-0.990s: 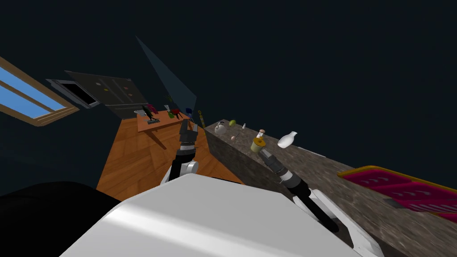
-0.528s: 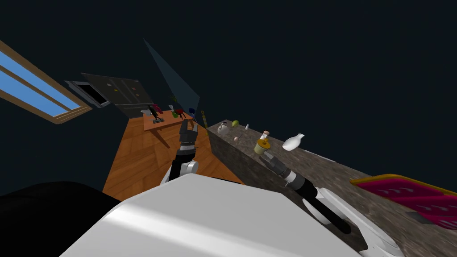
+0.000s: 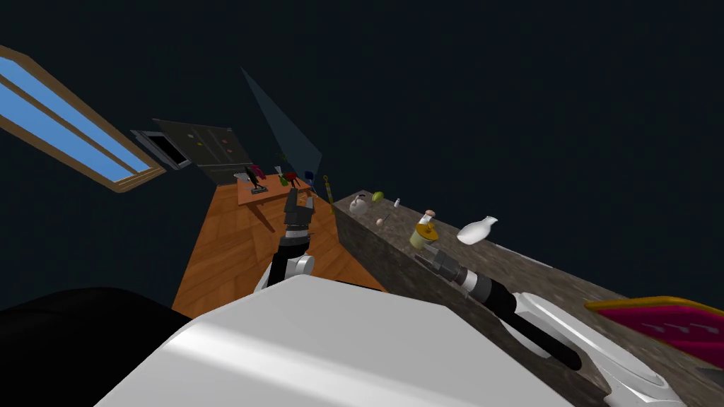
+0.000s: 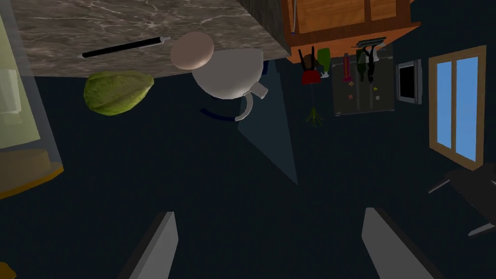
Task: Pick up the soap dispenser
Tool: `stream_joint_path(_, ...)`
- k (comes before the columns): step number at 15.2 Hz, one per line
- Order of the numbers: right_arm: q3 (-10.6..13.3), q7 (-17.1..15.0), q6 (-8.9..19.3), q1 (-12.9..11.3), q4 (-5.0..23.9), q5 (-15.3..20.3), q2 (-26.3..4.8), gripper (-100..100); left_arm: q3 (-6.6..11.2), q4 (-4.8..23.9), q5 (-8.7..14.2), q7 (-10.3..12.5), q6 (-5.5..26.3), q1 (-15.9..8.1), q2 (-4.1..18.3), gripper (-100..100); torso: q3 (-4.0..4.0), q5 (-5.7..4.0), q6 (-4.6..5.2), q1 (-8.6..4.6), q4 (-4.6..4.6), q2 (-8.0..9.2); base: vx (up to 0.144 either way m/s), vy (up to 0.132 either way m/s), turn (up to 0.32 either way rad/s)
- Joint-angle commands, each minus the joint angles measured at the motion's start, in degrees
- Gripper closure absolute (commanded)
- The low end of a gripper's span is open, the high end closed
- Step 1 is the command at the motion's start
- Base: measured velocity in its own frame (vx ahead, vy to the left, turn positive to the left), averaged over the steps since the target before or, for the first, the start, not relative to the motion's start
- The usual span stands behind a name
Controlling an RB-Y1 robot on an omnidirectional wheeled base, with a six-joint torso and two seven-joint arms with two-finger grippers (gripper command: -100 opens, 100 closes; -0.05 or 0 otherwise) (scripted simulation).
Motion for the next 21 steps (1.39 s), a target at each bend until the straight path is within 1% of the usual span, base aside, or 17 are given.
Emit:
stream_joint_path(1, -0.6, 0.8, -1.3, 0.2, 2.0, 1.6, -2.9, -100, 0.00, 0.0, 0.0, 0.0, 0.0, 0.0, 0.0, 0, 0.00, 0.00, 0.00, 0.00, 0.00, 0.00, 0.024, 0.049, 0.106)
stream_joint_path(3, -0.6, 0.8, -1.3, 0.2, 2.0, 1.6, -4.4, -100, 0.00, 0.0, 0.0, 0.0, 0.0, 0.0, 0.0, 0, 0.00, 0.01, -0.01, 0.02, 0.00, -0.01, 0.025, 0.050, 0.068)
stream_joint_path(4, -0.9, 1.3, -2.2, 0.2, 3.6, 3.0, -6.3, -100, 0.00, 0.0, 0.0, 0.0, 0.0, 0.0, 0.0, 0, 0.00, 0.00, 0.00, 0.00, 0.00, 0.00, 0.028, 0.047, 0.087)
stream_joint_path(6, -0.9, 1.3, -2.2, 0.2, 3.6, 3.0, -7.8, -100, 0.00, 0.0, 0.0, 0.0, 0.0, 0.0, 0.0, 0, -0.01, 0.00, -0.01, 0.00, 0.00, -0.01, 0.022, 0.045, 0.066)
stream_joint_path(7, -1.3, 1.9, -3.1, 0.2, 5.2, 4.5, -9.5, -100, 0.00, 0.0, 0.0, 0.0, 0.0, 0.0, 0.0, 0, 0.01, 0.00, 0.00, -0.02, 0.00, 0.01, 0.024, 0.052, 0.089)
stream_joint_path(9, -1.3, 1.9, -3.1, 0.2, 5.2, 4.5, -11.1, -100, 0.00, 0.0, 0.0, 0.0, 0.0, 0.0, 0.0, 0, -0.01, 0.01, -0.01, 0.03, 0.00, -0.01, 0.026, 0.048, 0.063)
stream_joint_path(10, -1.7, 2.4, -4.0, 0.3, 6.8, 5.9, -13.1, -100, 0.00, 0.0, 0.0, 0.0, 0.0, 0.0, 0.0, 0, 0.00, 0.00, 0.00, 0.00, 0.00, 0.00, 0.025, 0.046, 0.091)
stream_joint_path(11, -1.7, 2.4, -4.0, 0.3, 6.8, 5.9, -14.4, -100, 0.00, 0.0, 0.0, 0.0, 0.0, 0.0, 0.0, 0, 0.00, 0.01, -0.02, 0.00, 0.00, 0.00, 0.025, 0.049, 0.095)
stream_joint_path(12, -2.0, 2.9, -4.8, 0.3, 8.4, 7.3, -15.9, -100, 0.00, 0.0, 0.0, 0.0, 0.0, 0.0, 0.0, 0, 0.00, 0.01, -0.01, 0.01, 0.00, 0.00, 0.028, 0.058, 0.099)
stream_joint_path(13, -2.0, 2.9, -4.8, 0.3, 8.4, 7.3, -17.2, -100, 0.00, 0.0, 0.0, 0.0, 0.0, 0.0, 0.0, 0, -0.01, 0.01, -0.02, 0.04, 0.00, -0.02, 0.036, 0.057, 0.095)
stream_joint_path(14, -2.0, 2.9, -4.8, 0.3, 8.4, 7.3, -17.6, -100, 0.00, 0.0, 0.0, 0.0, 0.0, 0.0, 0.0, 0, -0.02, 0.01, -0.01, 0.05, -0.01, -0.04, 0.034, 0.041, 0.039)
stream_joint_path(15, -2.4, 3.4, -5.7, 0.3, 9.9, 8.7, -19.5, -100, 0.00, 0.0, 0.0, 0.0, 0.0, 0.0, 0.0, 0, -0.02, 0.01, 0.00, 0.02, 0.00, -0.03, 0.034, 0.053, 0.079)
stream_joint_path(16, -2.4, 3.4, -5.7, 0.3, 9.9, 8.7, -20.7, -100, 0.00, 0.0, 0.0, 0.0, 0.0, 0.0, 0.0, 0, -0.02, 0.01, -0.02, 0.03, -0.01, -0.04, 0.035, 0.049, 0.083)
stream_joint_path(17, -2.7, 3.9, -6.5, 0.4, 11.5, 10.0, -22.0, -100, 0.00, 0.0, 0.0, 0.0, 0.0, 0.0, 0.0, 0, -0.02, 0.01, -0.01, 0.03, -0.01, -0.04, 0.040, 0.051, 0.119)
stream_joint_path(19, -2.7, 3.9, -6.5, 0.4, 11.5, 10.0, -23.7, -100, 0.00, 0.0, 0.0, 0.0, 0.0, 0.0, 0.0, 0, -0.04, 0.01, -0.01, 0.03, -0.01, -0.06, 0.034, 0.040, 0.060)
stream_joint_path(20, -3.0, 4.4, -7.3, 0.4, 12.9, 11.3, -25.6, -100, 0.00, 0.0, 0.0, 0.0, 0.0, 0.0, 0.0, 0, -0.02, 0.00, 0.01, -0.01, -0.01, -0.03, 0.028, 0.036, 0.066)
stream_joint_path(21, -3.0, 4.4, -7.3, 0.4, 12.9, 11.3, -26.6, -100, 0.00, 0.0, 0.0, 0.0, 0.0, 0.0, 0.0, 0, -0.01, 0.00, -0.01, -0.01, 0.00, -0.02, 0.030, 0.036, 0.075)
